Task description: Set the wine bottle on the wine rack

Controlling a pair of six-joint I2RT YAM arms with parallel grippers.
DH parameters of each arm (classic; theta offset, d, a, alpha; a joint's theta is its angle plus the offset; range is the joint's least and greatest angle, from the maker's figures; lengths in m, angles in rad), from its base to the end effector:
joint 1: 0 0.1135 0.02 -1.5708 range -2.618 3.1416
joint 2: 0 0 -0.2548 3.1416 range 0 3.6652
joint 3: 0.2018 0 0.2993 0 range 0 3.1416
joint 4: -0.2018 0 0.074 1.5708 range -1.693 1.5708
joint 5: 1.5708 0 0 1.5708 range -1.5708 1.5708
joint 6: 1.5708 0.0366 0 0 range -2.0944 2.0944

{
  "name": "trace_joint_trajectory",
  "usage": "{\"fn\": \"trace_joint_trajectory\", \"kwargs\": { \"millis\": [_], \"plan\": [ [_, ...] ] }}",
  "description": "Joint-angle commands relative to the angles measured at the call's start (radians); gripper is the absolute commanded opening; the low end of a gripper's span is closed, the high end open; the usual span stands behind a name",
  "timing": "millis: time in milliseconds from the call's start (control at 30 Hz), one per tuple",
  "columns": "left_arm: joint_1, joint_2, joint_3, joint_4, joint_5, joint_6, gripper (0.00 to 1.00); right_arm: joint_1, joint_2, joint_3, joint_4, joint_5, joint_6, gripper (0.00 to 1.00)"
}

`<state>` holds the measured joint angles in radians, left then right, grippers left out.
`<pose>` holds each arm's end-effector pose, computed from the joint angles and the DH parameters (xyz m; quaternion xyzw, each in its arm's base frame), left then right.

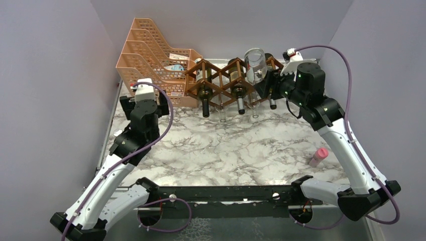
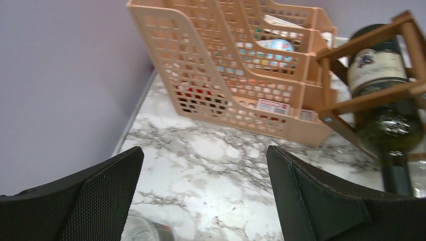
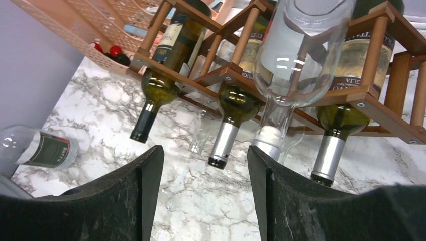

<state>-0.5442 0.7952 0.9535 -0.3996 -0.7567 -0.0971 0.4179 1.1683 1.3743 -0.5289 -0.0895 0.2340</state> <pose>0.2007 -0.0921 0.3768 -0.0600 0.7637 0.0952 0.6357 0.2726 0.1246 0.4316 -0.1005 0.8049 0.2213 0.5413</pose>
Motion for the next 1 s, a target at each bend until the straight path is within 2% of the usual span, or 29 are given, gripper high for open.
{"fn": "trace_joint_trajectory", "kwargs": {
  "millis": [0, 267, 467, 700, 967],
  "plan": [
    [0.048, -0.003, 0.026, -0.009, -0.191, 0.042, 0.99, -0.001, -0.045, -0.038, 0.032, -0.069, -0.016, 0.65],
    [0.202, -0.017, -0.027, -0.039, -0.206, -0.047, 0.99, -0.001, -0.115, -0.081, 0.02, -0.1, -0.01, 0.65],
    [0.333, -0.052, -0.072, -0.121, -0.161, -0.161, 0.98, -0.001, -0.173, -0.108, 0.015, -0.117, -0.003, 0.65],
    [0.372, -0.081, -0.144, -0.182, -0.103, -0.282, 0.89, -0.001, -0.199, -0.105, 0.0, -0.133, -0.009, 0.65],
    [0.414, -0.077, -0.177, -0.229, -0.129, -0.381, 0.74, -0.001, -0.229, -0.108, -0.023, -0.105, -0.022, 0.65]
  ]
}}
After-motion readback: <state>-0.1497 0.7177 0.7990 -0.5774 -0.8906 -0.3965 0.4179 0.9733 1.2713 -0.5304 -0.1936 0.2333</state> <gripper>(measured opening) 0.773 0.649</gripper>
